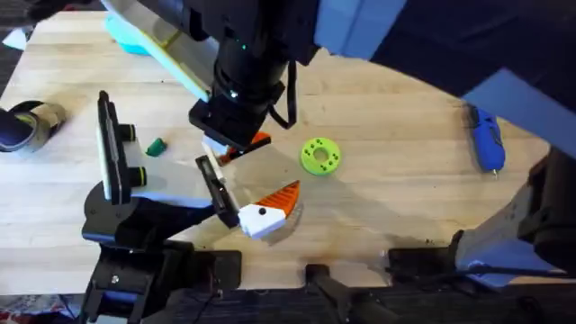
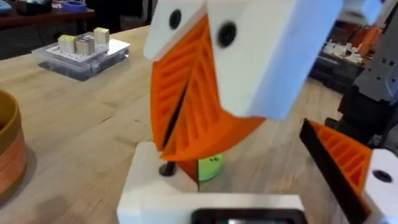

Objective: Pick up the gripper from the table and insert it into the empty holder that is missing its gripper. Then pick up a screw, insert it into the mounting hole, and use the screwdriver to tighten it. Finally, clean up the table by picking up the vegetable and placing it into the bucket.

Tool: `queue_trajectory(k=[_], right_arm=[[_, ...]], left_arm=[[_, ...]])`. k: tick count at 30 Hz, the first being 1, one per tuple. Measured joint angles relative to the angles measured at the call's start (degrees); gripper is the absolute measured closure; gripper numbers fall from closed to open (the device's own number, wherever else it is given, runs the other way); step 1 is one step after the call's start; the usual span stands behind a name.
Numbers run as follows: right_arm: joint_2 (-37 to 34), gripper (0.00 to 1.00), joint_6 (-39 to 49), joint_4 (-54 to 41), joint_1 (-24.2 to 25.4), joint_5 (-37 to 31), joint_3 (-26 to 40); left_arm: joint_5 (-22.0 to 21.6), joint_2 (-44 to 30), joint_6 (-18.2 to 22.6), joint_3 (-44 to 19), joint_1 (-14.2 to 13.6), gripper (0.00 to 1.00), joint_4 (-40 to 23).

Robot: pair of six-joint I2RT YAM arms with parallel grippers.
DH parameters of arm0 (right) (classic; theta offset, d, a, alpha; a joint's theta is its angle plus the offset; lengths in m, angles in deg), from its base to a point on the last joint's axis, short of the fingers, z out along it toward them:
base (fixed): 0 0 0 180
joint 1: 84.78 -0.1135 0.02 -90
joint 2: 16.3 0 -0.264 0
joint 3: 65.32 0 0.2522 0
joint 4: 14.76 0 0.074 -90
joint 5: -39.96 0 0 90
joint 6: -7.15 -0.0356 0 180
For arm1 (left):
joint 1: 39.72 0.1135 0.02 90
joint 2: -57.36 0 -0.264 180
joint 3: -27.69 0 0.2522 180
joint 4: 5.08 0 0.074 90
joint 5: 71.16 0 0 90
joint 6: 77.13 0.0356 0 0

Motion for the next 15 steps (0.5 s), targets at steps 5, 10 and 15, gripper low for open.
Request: queue_trajectory(k=[5, 10, 15], right_arm=[[0.00, 0.995, 0.00, 1.09, -0.01, -0.02, 0.00], [0.00, 0.995, -0.02, 1.28, -0.01, -0.50, 0.00], [0.00, 0.995, -0.01, 1.27, -0.01, -1.32, 0.00]], left_arm=[[0.08, 0.00, 0.13, 0.00, -0.01, 0.009, -0.01], [0.21, 0.00, 0.16, 0.00, -0.03, 0.009, -0.02], [0.21, 0.00, 0.25, 0.00, -0.02, 0.009, -0.01]])
